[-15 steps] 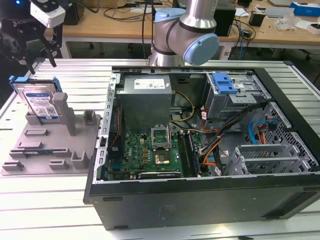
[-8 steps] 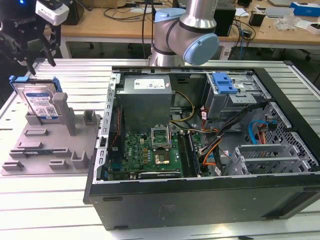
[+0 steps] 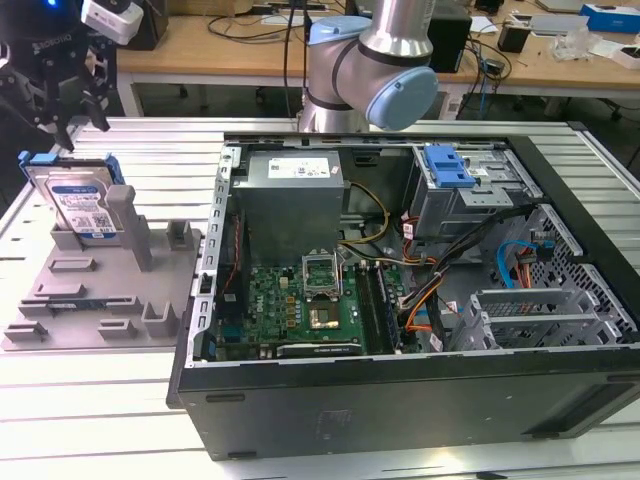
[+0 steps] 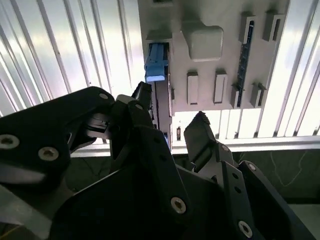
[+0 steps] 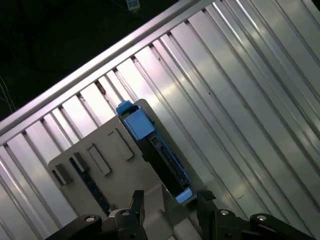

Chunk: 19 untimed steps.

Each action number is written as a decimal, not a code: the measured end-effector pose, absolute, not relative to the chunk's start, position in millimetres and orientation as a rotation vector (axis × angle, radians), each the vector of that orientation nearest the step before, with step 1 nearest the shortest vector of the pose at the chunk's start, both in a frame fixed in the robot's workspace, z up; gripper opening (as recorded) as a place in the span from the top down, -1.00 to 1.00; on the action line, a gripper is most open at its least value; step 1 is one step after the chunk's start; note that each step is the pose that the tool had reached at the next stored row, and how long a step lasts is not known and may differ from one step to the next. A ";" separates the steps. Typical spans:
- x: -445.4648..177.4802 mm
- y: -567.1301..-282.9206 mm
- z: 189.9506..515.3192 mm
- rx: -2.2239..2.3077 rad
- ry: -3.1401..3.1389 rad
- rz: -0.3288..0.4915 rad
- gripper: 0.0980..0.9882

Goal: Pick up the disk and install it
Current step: 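Pick up the disk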

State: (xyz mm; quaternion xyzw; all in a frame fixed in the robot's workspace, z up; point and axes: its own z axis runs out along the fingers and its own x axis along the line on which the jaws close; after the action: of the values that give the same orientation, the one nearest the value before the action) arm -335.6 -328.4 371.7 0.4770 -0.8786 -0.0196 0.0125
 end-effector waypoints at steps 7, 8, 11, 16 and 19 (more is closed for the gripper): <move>-335.6 -327.5 371.7 1.723 -2.592 -0.057 0.00; -335.6 -327.4 371.7 1.748 -2.575 -0.057 0.00; -335.6 -327.1 371.7 1.826 -2.519 -0.055 0.00; -335.7 -326.3 371.7 1.935 -2.434 -0.053 0.00; -335.7 -325.9 371.7 1.993 -2.386 -0.052 0.00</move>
State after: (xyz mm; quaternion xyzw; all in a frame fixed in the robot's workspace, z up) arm -335.7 -325.9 371.7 0.6409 -0.7673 -0.0167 0.0161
